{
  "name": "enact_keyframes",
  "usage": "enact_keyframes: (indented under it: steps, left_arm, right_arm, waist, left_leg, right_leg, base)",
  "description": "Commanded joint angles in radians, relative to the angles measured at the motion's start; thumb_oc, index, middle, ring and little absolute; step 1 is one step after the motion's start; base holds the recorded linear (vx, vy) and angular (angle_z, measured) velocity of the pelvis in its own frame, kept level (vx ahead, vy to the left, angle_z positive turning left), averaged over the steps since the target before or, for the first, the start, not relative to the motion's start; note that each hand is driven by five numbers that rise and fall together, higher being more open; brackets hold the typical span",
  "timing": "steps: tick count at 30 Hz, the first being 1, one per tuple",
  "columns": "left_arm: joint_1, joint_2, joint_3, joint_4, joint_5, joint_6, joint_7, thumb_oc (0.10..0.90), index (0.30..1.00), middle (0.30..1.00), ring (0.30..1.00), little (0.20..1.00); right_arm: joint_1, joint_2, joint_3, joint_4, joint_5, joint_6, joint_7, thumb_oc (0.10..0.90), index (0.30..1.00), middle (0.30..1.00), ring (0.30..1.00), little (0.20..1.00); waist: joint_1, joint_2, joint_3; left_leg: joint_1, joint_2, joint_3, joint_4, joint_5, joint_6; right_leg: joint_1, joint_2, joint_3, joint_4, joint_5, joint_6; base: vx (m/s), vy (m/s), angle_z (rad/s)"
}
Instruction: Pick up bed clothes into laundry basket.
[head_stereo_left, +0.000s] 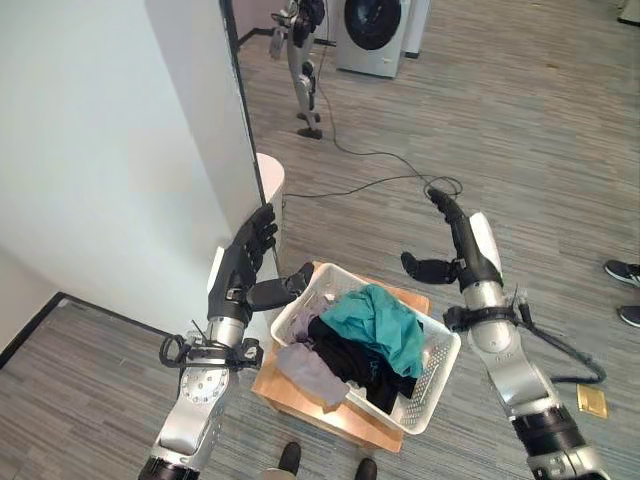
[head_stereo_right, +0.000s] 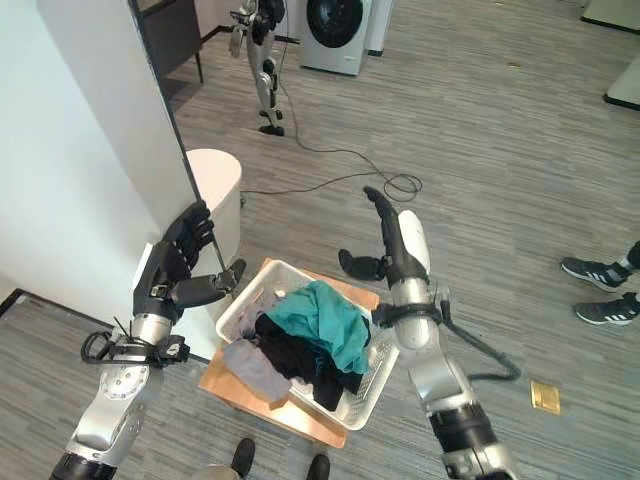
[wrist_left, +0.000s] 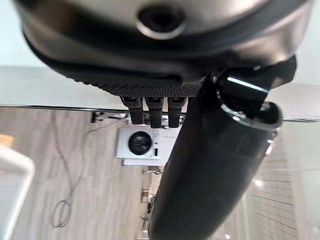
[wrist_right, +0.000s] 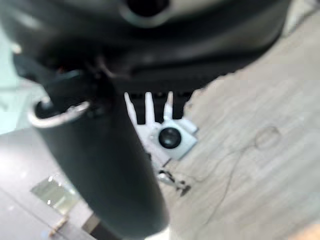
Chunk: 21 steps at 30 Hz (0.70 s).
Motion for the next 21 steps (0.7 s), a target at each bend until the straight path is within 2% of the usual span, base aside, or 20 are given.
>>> enact_keyframes:
  steps: [1, 6, 10, 11, 12, 13, 14, 15, 16, 18, 19, 20, 21]
  left_arm:
    - [-0.068, 0.031, 0.011, -0.04, 0.011, -0.084, -0.002, 0.8, 0.9, 0.9, 0.9, 0.9]
    - [-0.015, 0.053, -0.008, -0.047, 0.046, -0.08, -0.012, 0.8, 0.9, 0.9, 0.9, 0.9]
    - [0.011, 0.047, -0.016, -0.034, 0.047, -0.077, -0.022, 0.8, 0.9, 0.9, 0.9, 0.9]
    - [0.003, 0.044, -0.026, -0.019, 0.047, -0.076, -0.024, 0.8, 0.9, 0.9, 0.9, 0.9]
    - [0.002, 0.044, -0.026, -0.017, 0.047, -0.076, -0.024, 0.8, 0.9, 0.9, 0.9, 0.9]
    - [-0.01, 0.041, -0.033, 0.002, 0.059, -0.078, -0.018, 0.8, 0.9, 0.9, 0.9, 0.9]
    - [-0.008, 0.039, -0.035, 0.009, 0.067, -0.078, -0.017, 0.8, 0.9, 0.9, 0.9, 0.9]
    - [-0.007, 0.039, -0.036, 0.009, 0.067, -0.079, -0.017, 0.8, 0.9, 0.9, 0.9, 0.9]
    - [-0.001, 0.037, -0.035, 0.013, 0.076, -0.08, -0.016, 0.8, 0.9, 0.9, 0.9, 0.9]
    - [0.022, 0.039, -0.037, 0.029, 0.096, -0.078, -0.01, 0.8, 0.9, 0.9, 0.9, 0.9]
    - [0.024, 0.038, -0.038, 0.029, 0.096, -0.079, -0.01, 0.8, 0.9, 0.9, 0.9, 0.9]
    - [0.024, 0.037, -0.041, 0.029, 0.106, -0.074, -0.001, 0.8, 0.9, 0.9, 0.9, 0.9]
    - [0.025, 0.036, -0.041, 0.029, 0.106, -0.074, -0.001, 0.8, 0.9, 0.9, 0.9, 0.9]
  right_arm:
    - [-0.056, -0.023, -0.05, -0.104, -0.006, -0.103, -0.001, 0.8, 0.9, 0.9, 0.9, 0.9]
    - [0.039, -0.046, -0.077, -0.241, -0.01, -0.17, 0.006, 0.8, 0.9, 0.9, 0.9, 0.9]
    - [0.045, -0.052, -0.074, -0.247, -0.003, -0.181, 0.003, 0.8, 0.9, 0.9, 0.9, 0.9]
    - [0.067, -0.062, -0.082, -0.255, -0.003, -0.186, -0.009, 0.8, 0.9, 0.9, 0.9, 0.9]
    - [0.068, -0.062, -0.084, -0.256, -0.003, -0.185, -0.009, 0.8, 0.9, 0.9, 0.9, 0.9]
    - [0.105, -0.052, -0.092, -0.266, 0.024, -0.196, -0.016, 0.8, 0.9, 0.9, 0.9, 0.9]
    - [0.131, -0.046, -0.094, -0.27, 0.039, -0.202, -0.012, 0.8, 0.9, 0.9, 0.9, 0.9]
    - [0.134, -0.046, -0.095, -0.272, 0.04, -0.202, -0.011, 0.8, 0.9, 0.9, 0.9, 0.9]
    - [0.162, -0.045, -0.099, -0.279, 0.047, -0.208, -0.005, 0.8, 0.9, 0.9, 0.9, 0.9]
    - [0.263, -0.041, -0.111, -0.274, 0.074, -0.22, 0.02, 0.8, 0.9, 0.9, 0.9, 0.9]
    - [0.266, -0.041, -0.111, -0.276, 0.074, -0.22, 0.021, 0.8, 0.9, 0.9, 0.9, 0.9]
    - [0.294, -0.044, -0.113, -0.254, 0.084, -0.221, 0.025, 0.8, 0.9, 0.9, 0.9, 0.9]
    - [0.295, -0.046, -0.113, -0.255, 0.084, -0.221, 0.026, 0.8, 0.9, 0.9, 0.9, 0.9]
  waist:
    - [-0.005, -0.037, -0.063]
    - [-0.043, -0.013, -0.044]
    - [-0.049, -0.005, -0.016]
    - [-0.068, -0.019, 0.018]
    - [-0.067, -0.019, 0.019]
    - [-0.098, -0.036, 0.03]
    - [-0.108, -0.039, 0.027]
    - [-0.106, -0.037, 0.027]
    - [-0.115, -0.038, 0.026]
    - [-0.157, -0.034, 0.001]
    - [-0.157, -0.033, -0.001]
    - [-0.186, -0.024, -0.019]
    - [-0.186, -0.022, -0.02]
  left_leg:
    - [-0.008, 0.036, 0.058, 0.0, -0.068, -0.015]
    - [-0.007, 0.072, 0.086, 0.007, -0.022, -0.028]
    - [-0.041, 0.073, 0.103, 0.047, -0.011, -0.029]
    - [-0.074, 0.077, 0.148, 0.138, -0.047, -0.029]
    - [-0.08, 0.077, 0.149, 0.152, -0.055, -0.028]
    - [-0.073, 0.085, 0.205, 0.252, -0.133, -0.014]
    - [-0.064, 0.086, 0.215, 0.309, -0.16, -0.011]
    - [-0.068, 0.089, 0.216, 0.321, -0.169, -0.011]
    - [-0.057, 0.096, 0.222, 0.388, -0.191, -0.01]
    - [0.005, 0.124, 0.231, 0.488, -0.206, -0.012]
    - [0.006, 0.126, 0.23, 0.488, -0.207, -0.014]
    - [0.058, 0.149, 0.238, 0.498, -0.202, -0.022]
    - [0.061, 0.152, 0.238, 0.495, -0.203, -0.023]
  right_leg:
    - [0.112, -0.054, -0.005, 0.063, -0.233, 0.045]
    - [0.104, -0.01, 0.052, 0.047, -0.223, 0.022]
    - [0.105, -0.007, 0.071, 0.018, -0.203, 0.019]
    - [0.092, -0.027, 0.07, 0.026, -0.198, 0.016]
    - [0.091, -0.027, 0.071, 0.028, -0.199, 0.016]
    - [0.048, -0.053, 0.075, 0.05, -0.182, 0.016]
    - [0.034, -0.059, 0.084, 0.056, -0.175, 0.017]
    - [0.034, -0.057, 0.085, 0.058, -0.177, 0.017]
    - [0.026, -0.058, 0.092, 0.061, -0.171, 0.015]
    - [-0.004, -0.053, 0.099, 0.065, -0.161, 0.012]
    - [-0.004, -0.051, 0.099, 0.066, -0.162, 0.011]
    - [-0.029, -0.048, 0.095, 0.069, -0.157, 0.015]
    - [-0.028, -0.045, 0.095, 0.07, -0.158, 0.015]
  base:
    - [-0.11, -0.057, -0.45]
    - [-0.19, -0.105, -0.26]
    - [-0.19, -0.044, -0.22]
    - [-0.3, -0.021, -0.2]
    - [-0.39, 0.011, -0.17]
    - [-0.23, 0.05, -0.1]
    - [-0.23, 0.05, -0.09]
    - [-0.09, 0.044, -0.11]
    - [-0.08, 0.046, -0.08]
    - [-0.11, 0.096, -0.05]
    - [-0.11, 0.167, -0.21]
    - [-0.04, 0.101, -0.23]
    - [-0.09, 0.232, -0.19]
